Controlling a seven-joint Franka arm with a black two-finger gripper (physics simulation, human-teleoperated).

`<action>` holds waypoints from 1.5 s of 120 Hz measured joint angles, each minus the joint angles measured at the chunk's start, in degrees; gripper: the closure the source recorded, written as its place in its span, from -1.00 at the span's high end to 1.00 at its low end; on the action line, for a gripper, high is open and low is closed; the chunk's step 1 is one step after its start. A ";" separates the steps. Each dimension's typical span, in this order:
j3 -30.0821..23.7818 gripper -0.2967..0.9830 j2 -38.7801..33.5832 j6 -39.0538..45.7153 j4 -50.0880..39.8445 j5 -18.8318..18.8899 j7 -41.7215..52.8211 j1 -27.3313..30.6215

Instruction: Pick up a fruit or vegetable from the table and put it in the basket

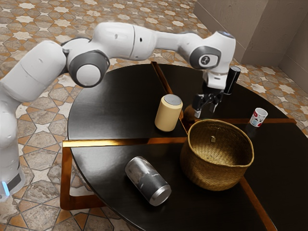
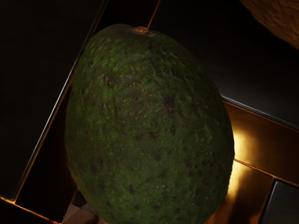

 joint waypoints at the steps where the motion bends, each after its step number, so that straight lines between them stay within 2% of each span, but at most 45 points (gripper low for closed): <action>1: 0.00 0.53 0.13 0.01 0.15 0.06 -0.20 0.00; 20: -0.49 0.53 1.33 0.19 1.67 0.63 -3.78 -0.45; 40: -4.64 0.53 1.51 0.90 1.71 -0.27 -9.48 -0.03; 82: -4.24 0.54 4.05 1.41 1.57 -0.99 -21.40 0.66; 137: -4.23 0.53 5.97 1.92 1.19 -0.92 -29.37 0.68; 154: -3.31 0.22 6.02 2.07 1.17 -0.82 -30.86 0.72; 174: -3.20 0.07 5.74 2.11 1.21 -0.58 -32.30 0.73; 180: -3.16 -0.09 5.64 2.12 1.24 -0.48 -32.67 0.73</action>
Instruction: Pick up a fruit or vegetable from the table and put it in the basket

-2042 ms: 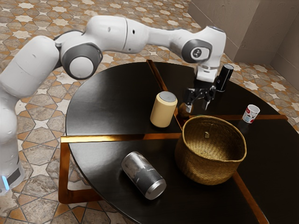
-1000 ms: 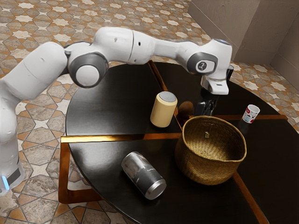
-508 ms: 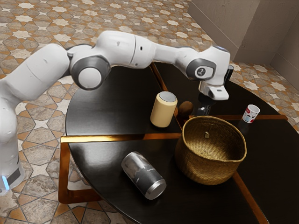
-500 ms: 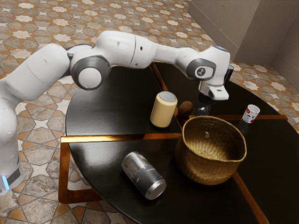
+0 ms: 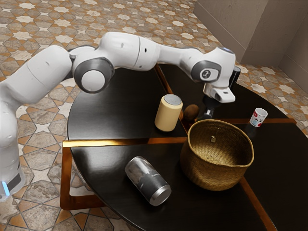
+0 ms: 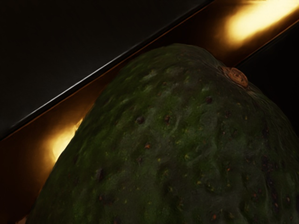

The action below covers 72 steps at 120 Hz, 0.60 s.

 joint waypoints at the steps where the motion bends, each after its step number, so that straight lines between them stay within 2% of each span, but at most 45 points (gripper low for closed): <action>1: 0.03 -0.11 -0.01 0.01 0.01 0.02 -0.06 0.00; 5: 0.08 -0.16 -0.07 0.05 0.08 0.13 -0.31 0.01; 8: 0.04 -0.06 -0.18 0.09 0.13 0.20 -0.48 0.05; 25: -0.36 -0.09 -1.85 0.15 0.48 0.14 -1.34 1.83; 57: -0.56 -0.09 -10.92 -1.07 0.71 0.08 -2.28 4.89; 72: -0.99 -0.12 -12.79 -1.78 2.21 0.14 -1.44 3.69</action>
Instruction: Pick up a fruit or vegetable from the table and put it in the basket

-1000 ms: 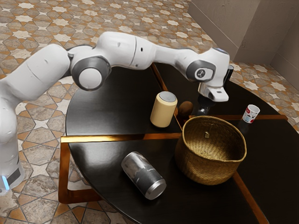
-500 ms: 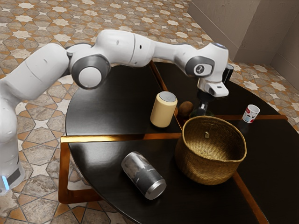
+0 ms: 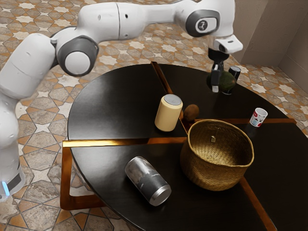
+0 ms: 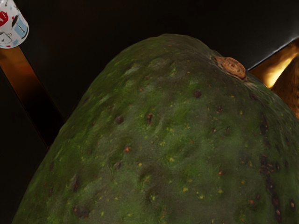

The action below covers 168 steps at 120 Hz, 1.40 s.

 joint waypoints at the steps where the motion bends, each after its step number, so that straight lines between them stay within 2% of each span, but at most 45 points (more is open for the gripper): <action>1: -0.05 -0.12 -0.10 -0.03 0.24 0.01 0.12 -0.21; 4: -0.18 -0.12 -0.33 -0.10 0.80 0.05 0.51 -0.92; 8: -0.27 -0.01 -0.50 -0.15 1.25 0.12 1.08 -1.95; 19: -0.40 -0.08 -0.51 -0.06 1.66 0.68 2.94 -6.22; 28: -0.46 -0.04 -0.21 0.11 1.69 1.12 4.33 -10.97; 36: -0.38 -0.09 0.21 0.31 1.61 1.57 5.42 -14.77; 51: -0.10 -0.12 2.55 0.72 1.42 2.02 7.14 -18.83; 78: 0.07 -0.12 4.10 1.26 1.25 3.21 9.37 -19.80; 86: -0.01 0.18 4.39 1.36 1.18 4.33 10.11 -20.12; 92: -0.01 0.27 4.54 1.32 1.11 4.86 10.66 -20.15; 111: 0.00 0.43 4.57 0.95 1.06 5.57 12.19 -20.11; 132: 0.71 0.51 4.13 0.12 1.08 5.85 13.38 -19.74; 136: 2.33 0.51 3.08 -1.03 1.10 5.86 13.04 -18.99; 143: 8.61 0.52 -0.68 -4.81 1.12 5.96 11.45 -17.94; 152: 21.22 0.53 -7.75 -11.55 1.13 6.06 8.59 -17.27; 161: 34.82 0.53 -18.00 -19.07 1.13 6.16 5.43 -17.08; 168: 41.12 0.53 -23.66 -24.81 1.17 7.78 2.85 -16.00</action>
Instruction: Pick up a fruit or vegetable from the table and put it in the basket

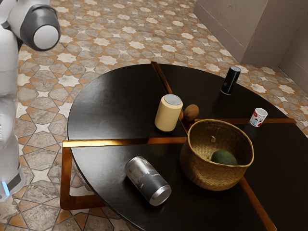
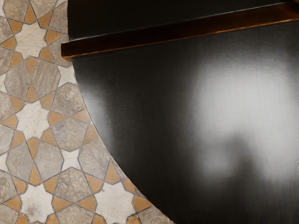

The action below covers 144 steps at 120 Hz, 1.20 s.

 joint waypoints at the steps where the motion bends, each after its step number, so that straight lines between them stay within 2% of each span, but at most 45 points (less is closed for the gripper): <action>1: 0.50 0.53 -0.53 -0.94 -0.01 0.43 -0.42 0.13; 8: 2.35 0.54 -2.78 -6.69 -0.02 2.80 -3.69 1.04; 15: 1.64 0.54 -3.63 -11.33 -0.07 3.86 -10.45 1.13; 28: -0.47 0.54 -2.28 -15.90 -0.18 2.08 -23.73 -4.39; 38: -1.21 0.53 -0.32 -12.79 -5.22 0.22 -32.20 -7.17; 49: -1.23 0.53 6.02 -6.31 -10.67 -3.09 -39.76 -5.29; 58: -1.29 0.54 11.62 -1.31 -12.15 -6.52 -44.91 -5.05; 71: -1.40 0.54 13.37 3.36 -12.75 -9.26 -51.05 -5.57; 88: -1.08 0.54 13.35 7.99 -12.83 -8.15 -55.11 -5.10; 108: -1.38 0.54 15.17 14.51 -12.94 -7.75 -55.54 -2.02; 144: -1.43 0.54 15.38 18.21 -15.44 -15.53 -50.47 -0.56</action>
